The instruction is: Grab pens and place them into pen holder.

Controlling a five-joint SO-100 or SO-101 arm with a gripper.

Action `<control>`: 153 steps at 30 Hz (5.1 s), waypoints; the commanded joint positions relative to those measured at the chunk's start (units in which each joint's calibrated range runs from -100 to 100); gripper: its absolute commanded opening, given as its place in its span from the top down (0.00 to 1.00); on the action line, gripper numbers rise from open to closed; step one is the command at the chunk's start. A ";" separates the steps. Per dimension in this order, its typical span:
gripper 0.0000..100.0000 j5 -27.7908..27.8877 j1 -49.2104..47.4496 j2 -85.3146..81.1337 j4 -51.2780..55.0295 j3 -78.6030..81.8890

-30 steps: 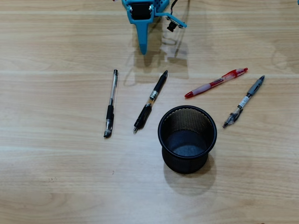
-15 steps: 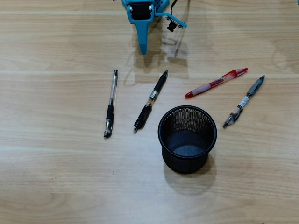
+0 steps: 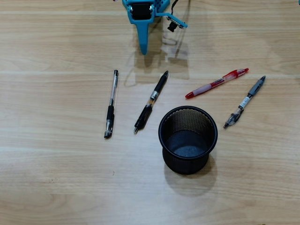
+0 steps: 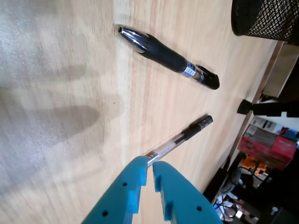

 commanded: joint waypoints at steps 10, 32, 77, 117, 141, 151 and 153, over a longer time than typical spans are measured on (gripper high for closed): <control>0.98 -0.12 -1.93 -0.35 -0.04 -21.68; 0.98 -17.70 2.24 4.52 0.14 -27.09; 0.86 -44.12 12.50 103.89 16.24 -93.06; 0.98 -43.91 14.50 128.58 17.44 -111.54; 0.98 -43.76 13.77 72.73 21.49 -89.73; 0.98 -40.36 10.60 57.02 14.17 -76.03; 0.98 -38.53 9.14 55.59 7.97 -73.33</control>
